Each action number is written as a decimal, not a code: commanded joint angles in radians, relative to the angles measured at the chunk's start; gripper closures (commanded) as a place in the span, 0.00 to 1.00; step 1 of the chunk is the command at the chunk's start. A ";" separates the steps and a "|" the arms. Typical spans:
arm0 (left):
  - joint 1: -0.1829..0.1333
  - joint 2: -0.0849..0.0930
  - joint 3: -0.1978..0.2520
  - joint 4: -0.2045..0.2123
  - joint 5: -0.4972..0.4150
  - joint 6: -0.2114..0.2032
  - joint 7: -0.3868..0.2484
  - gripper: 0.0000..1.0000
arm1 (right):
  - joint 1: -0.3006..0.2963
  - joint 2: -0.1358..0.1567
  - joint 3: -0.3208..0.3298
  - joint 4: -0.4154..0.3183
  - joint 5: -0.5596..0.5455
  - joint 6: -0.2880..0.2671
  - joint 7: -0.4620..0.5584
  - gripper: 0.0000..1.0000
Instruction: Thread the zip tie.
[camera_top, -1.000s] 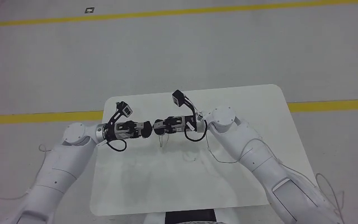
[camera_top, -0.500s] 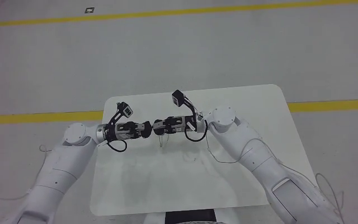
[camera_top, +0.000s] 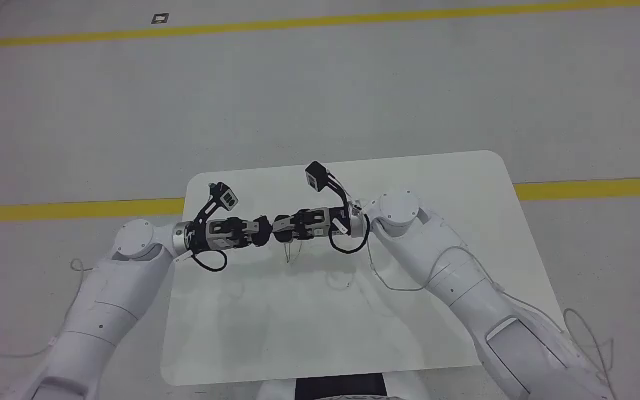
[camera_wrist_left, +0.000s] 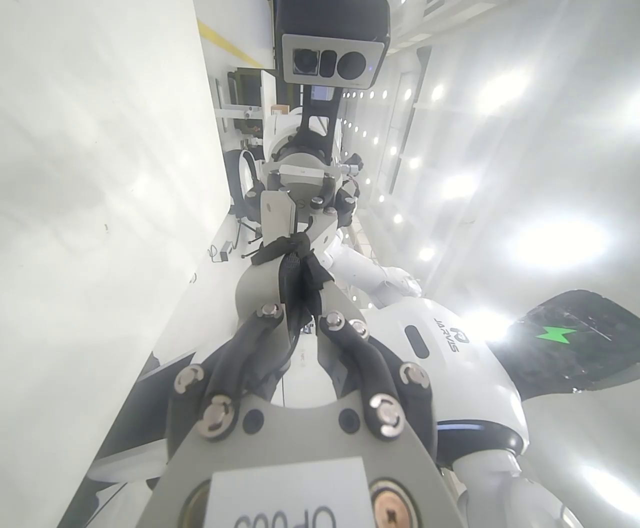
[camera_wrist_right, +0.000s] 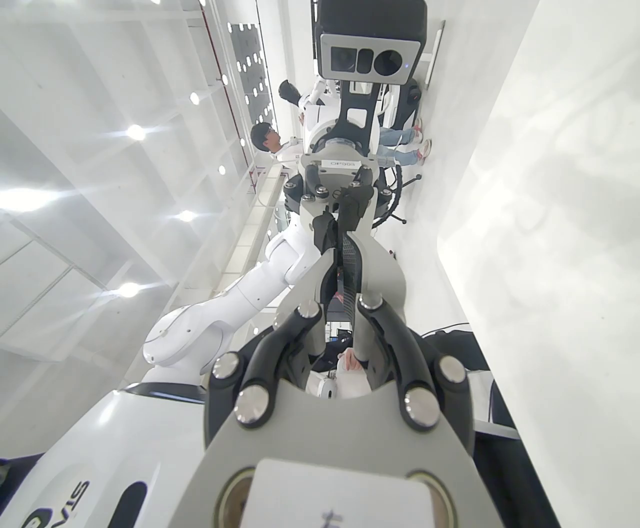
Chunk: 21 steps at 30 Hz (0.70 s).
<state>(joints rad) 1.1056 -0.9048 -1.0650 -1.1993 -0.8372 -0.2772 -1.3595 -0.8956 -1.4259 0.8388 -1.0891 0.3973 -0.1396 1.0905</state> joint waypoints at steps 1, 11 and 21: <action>0.001 0.000 -0.003 0.001 -0.002 -0.002 -0.003 1.00 | -0.002 0.000 0.003 0.001 0.005 0.001 -0.005 0.00; 0.010 0.004 -0.023 0.003 -0.005 -0.004 -0.016 1.00 | -0.035 0.021 0.062 -0.026 0.006 -0.013 -0.020 0.00; 0.008 0.005 -0.029 0.006 0.014 -0.015 -0.008 1.00 | -0.045 0.026 0.073 -0.031 0.004 -0.020 -0.026 0.00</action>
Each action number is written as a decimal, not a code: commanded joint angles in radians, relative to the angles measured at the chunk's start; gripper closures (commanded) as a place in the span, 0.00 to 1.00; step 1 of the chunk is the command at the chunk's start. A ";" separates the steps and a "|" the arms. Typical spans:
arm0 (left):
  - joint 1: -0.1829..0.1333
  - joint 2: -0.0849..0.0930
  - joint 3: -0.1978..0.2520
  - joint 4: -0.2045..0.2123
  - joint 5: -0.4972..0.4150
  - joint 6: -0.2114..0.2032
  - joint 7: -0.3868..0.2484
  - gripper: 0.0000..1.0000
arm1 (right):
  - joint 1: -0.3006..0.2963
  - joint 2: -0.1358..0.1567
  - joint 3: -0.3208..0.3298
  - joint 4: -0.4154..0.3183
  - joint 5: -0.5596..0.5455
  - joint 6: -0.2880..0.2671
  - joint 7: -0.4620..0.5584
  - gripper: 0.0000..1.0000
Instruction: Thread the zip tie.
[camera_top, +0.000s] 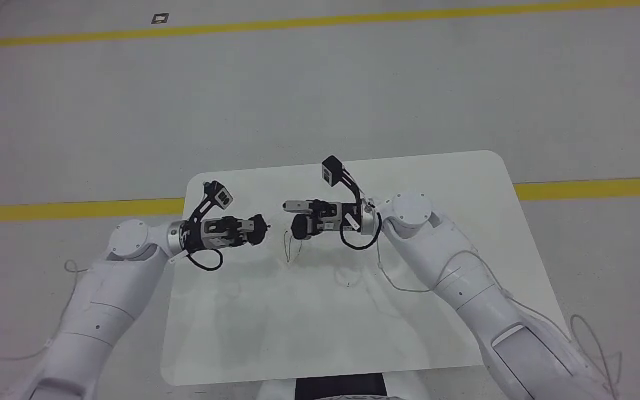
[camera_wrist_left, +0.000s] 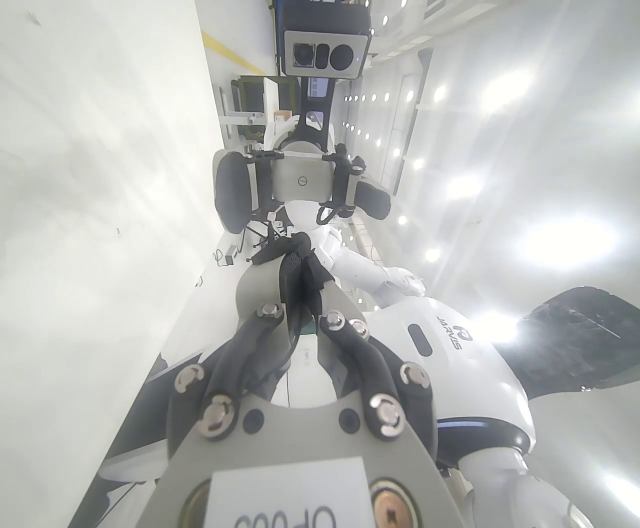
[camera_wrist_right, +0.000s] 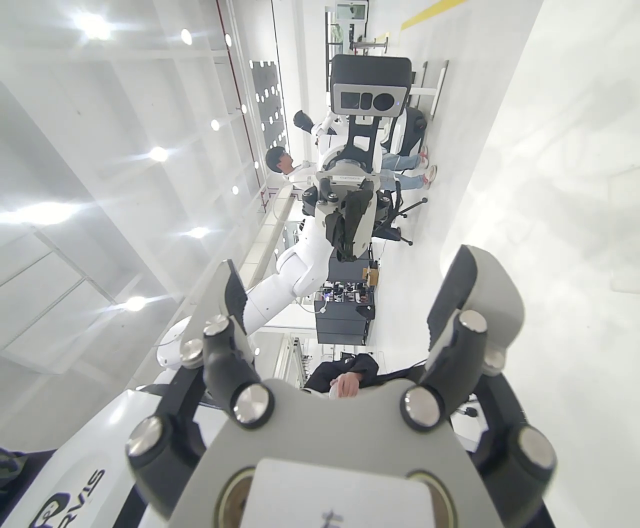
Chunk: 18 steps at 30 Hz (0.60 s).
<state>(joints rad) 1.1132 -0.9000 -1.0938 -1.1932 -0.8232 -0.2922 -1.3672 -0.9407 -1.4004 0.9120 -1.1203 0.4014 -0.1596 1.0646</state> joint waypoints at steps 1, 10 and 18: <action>0.000 0.000 0.000 0.000 0.000 0.000 0.000 1.00 | 0.000 0.000 0.000 0.000 0.000 0.000 0.000 0.00; -0.001 0.008 -0.074 0.112 -0.063 -0.048 -0.017 1.00 | 0.000 0.000 0.000 0.000 0.000 0.000 0.000 0.00; 0.047 0.029 -0.174 0.090 -0.067 -0.048 -0.023 1.00 | 0.000 0.000 0.000 0.000 0.000 0.000 0.000 0.00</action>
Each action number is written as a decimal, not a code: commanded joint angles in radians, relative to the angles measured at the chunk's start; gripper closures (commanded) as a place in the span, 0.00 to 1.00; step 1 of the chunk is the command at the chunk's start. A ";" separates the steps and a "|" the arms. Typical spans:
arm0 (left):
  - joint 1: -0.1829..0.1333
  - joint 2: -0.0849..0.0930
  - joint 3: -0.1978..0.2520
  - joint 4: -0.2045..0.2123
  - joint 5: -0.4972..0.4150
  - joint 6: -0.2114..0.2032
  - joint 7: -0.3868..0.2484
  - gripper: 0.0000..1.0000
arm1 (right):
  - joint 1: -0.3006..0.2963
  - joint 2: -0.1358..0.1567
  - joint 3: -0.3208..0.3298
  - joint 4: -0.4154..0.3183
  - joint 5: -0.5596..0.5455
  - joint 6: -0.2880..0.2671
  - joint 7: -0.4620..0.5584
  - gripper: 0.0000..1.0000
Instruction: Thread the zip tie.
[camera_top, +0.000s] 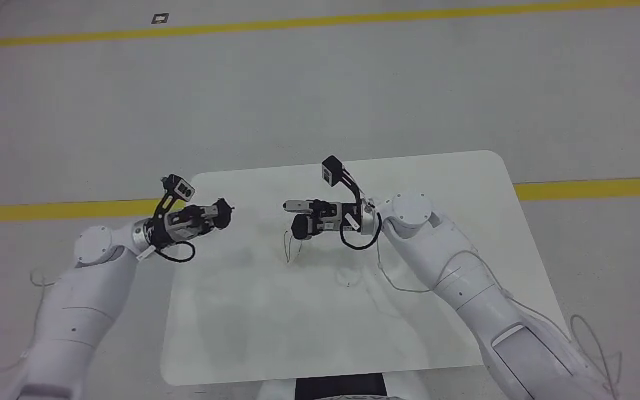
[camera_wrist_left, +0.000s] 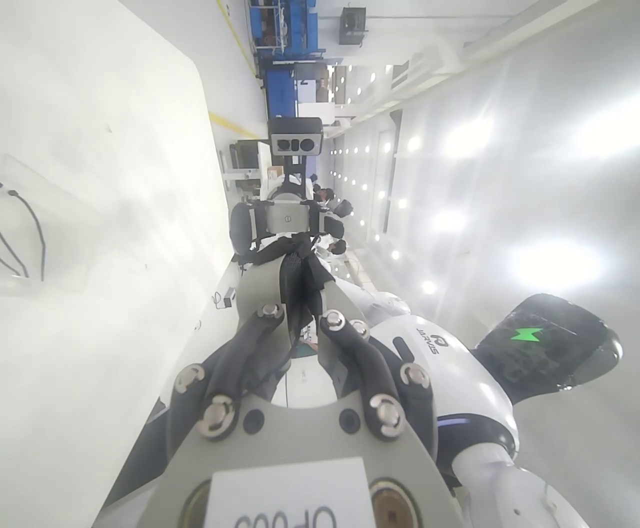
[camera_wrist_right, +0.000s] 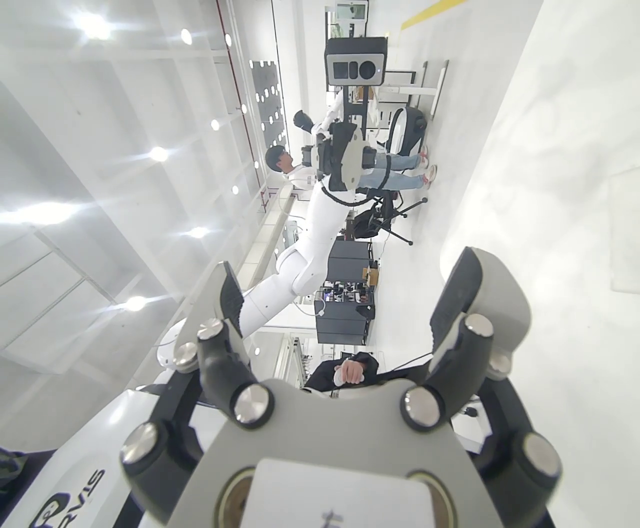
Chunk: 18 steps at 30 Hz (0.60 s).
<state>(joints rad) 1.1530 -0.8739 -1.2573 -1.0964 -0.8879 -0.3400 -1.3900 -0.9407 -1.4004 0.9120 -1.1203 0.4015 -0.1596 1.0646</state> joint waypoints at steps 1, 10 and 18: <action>0.013 0.004 -0.019 -0.009 -0.007 0.000 0.000 1.00 | 0.000 0.000 0.000 0.000 0.000 0.000 0.000 0.00; 0.017 0.005 -0.025 -0.013 -0.009 0.000 0.000 1.00 | 0.099 -0.001 -0.092 -0.131 -0.254 0.408 -0.069 0.00; 0.017 0.005 -0.025 -0.013 -0.009 0.000 0.000 1.00 | 0.180 -0.021 -0.214 -0.118 -0.414 0.500 -0.060 0.00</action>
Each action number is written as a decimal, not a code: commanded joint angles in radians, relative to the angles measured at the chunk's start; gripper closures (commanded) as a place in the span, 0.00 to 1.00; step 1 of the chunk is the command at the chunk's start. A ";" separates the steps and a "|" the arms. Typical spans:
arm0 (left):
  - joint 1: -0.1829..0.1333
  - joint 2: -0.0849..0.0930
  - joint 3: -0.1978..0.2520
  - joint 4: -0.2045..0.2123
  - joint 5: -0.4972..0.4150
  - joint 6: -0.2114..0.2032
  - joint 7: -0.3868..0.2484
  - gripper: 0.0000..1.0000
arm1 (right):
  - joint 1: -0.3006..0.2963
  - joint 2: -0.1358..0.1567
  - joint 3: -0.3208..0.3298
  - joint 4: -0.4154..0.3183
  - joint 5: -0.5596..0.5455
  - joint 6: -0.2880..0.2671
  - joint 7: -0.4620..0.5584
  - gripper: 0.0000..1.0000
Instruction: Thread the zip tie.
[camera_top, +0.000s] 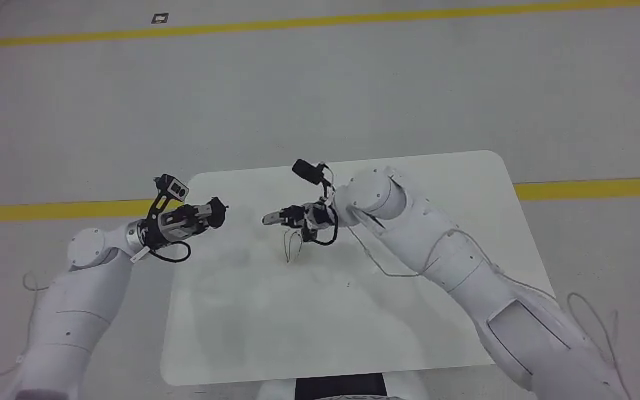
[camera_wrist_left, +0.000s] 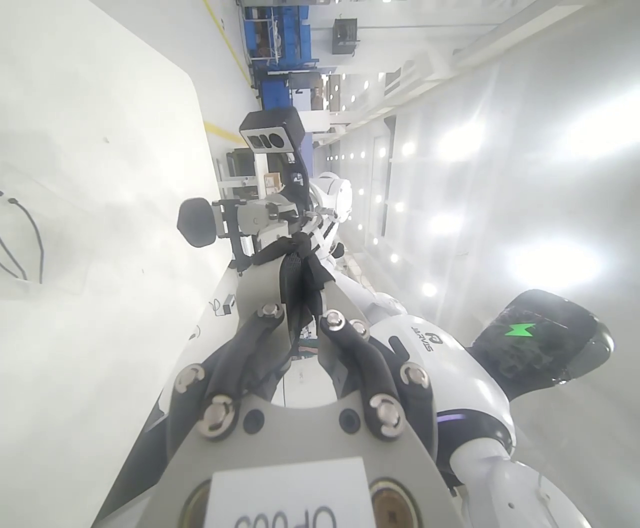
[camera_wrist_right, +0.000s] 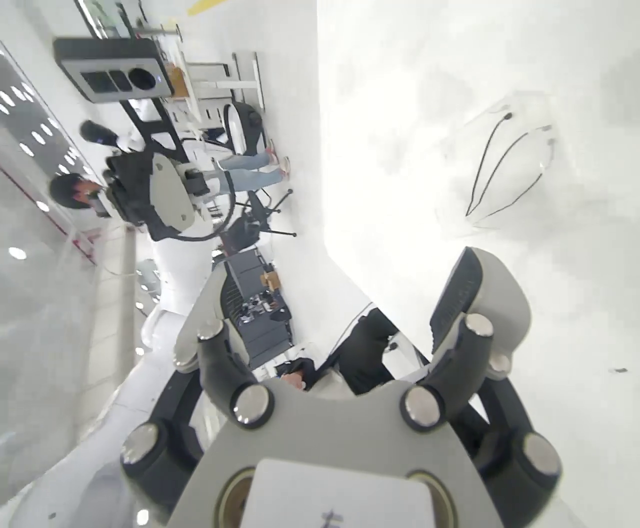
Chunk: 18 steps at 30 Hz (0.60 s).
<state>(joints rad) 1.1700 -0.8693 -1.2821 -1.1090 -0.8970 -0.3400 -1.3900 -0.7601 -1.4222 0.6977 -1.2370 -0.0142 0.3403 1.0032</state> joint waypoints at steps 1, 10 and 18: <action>0.000 0.000 0.000 0.000 0.000 0.000 0.000 1.00 | -0.001 0.000 0.001 -0.001 0.002 0.000 0.001 0.00; 0.000 0.000 0.000 0.000 0.000 0.000 0.000 1.00 | 0.012 -0.004 -0.044 -0.002 -0.091 0.000 -0.007 0.00; 0.000 0.000 0.000 0.000 0.000 0.000 0.000 1.00 | 0.141 -0.103 -0.158 0.192 -0.142 0.000 0.057 0.00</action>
<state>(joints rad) 1.1700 -0.8693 -1.2821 -1.1090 -0.8971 -0.3400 -1.3900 -0.6343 -1.5038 0.5543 -1.0808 -0.1660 0.3400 1.0618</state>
